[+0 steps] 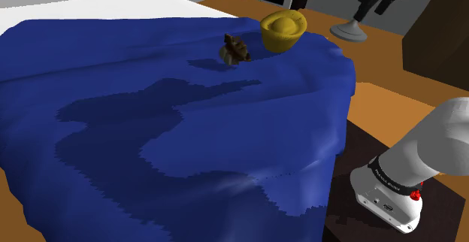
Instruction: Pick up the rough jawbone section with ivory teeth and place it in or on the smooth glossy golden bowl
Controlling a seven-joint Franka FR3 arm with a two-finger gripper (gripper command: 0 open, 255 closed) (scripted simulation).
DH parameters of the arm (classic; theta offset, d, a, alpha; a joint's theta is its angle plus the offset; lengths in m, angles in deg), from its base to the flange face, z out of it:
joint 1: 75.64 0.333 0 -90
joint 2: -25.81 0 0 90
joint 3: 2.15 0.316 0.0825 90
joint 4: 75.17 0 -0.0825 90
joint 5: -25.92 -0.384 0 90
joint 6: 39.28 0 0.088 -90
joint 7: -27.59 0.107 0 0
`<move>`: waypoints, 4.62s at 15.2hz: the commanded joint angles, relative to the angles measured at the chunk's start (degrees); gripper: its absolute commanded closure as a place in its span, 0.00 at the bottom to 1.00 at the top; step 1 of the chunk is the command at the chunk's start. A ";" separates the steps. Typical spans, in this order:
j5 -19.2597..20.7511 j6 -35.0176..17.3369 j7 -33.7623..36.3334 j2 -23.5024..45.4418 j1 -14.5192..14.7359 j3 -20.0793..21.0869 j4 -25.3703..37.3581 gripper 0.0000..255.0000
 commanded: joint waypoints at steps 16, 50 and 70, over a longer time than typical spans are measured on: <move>-6.45 -5.31 2.27 32.89 4.76 5.08 19.71 0.00; -8.48 -5.75 4.11 63.04 9.33 9.41 43.27 1.00; 4.26 -42.37 -5.23 38.71 8.47 8.73 4.38 0.00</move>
